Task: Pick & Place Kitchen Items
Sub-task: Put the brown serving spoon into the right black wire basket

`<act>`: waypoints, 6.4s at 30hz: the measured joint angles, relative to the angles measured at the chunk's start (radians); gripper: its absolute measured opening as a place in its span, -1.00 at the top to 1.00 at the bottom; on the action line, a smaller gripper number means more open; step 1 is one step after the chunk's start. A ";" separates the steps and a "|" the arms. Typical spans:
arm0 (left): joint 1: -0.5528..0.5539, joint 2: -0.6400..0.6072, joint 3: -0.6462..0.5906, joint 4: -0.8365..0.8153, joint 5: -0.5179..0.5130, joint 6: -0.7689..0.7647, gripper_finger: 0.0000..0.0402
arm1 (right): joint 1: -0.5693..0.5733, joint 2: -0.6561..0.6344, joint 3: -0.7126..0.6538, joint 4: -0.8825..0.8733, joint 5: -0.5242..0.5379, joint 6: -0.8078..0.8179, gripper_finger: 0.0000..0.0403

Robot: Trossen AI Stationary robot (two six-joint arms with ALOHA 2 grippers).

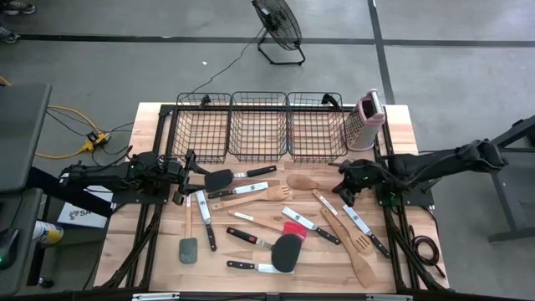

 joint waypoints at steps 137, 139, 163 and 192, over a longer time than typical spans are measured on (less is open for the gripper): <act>0.000 0.000 0.000 0.000 0.000 0.000 -0.06 | -0.030 0.620 0.276 -0.101 0.000 -0.299 0.67; 0.000 0.000 0.000 0.000 0.000 0.000 -0.05 | -0.027 0.587 0.277 -0.098 -0.005 -0.296 0.67; 0.000 0.000 0.000 0.000 0.000 0.000 -0.06 | -0.069 0.274 0.382 0.316 0.209 -0.428 0.68; 0.000 0.000 0.000 0.000 0.000 0.000 -0.05 | -0.672 0.458 0.589 0.057 0.140 -0.413 0.68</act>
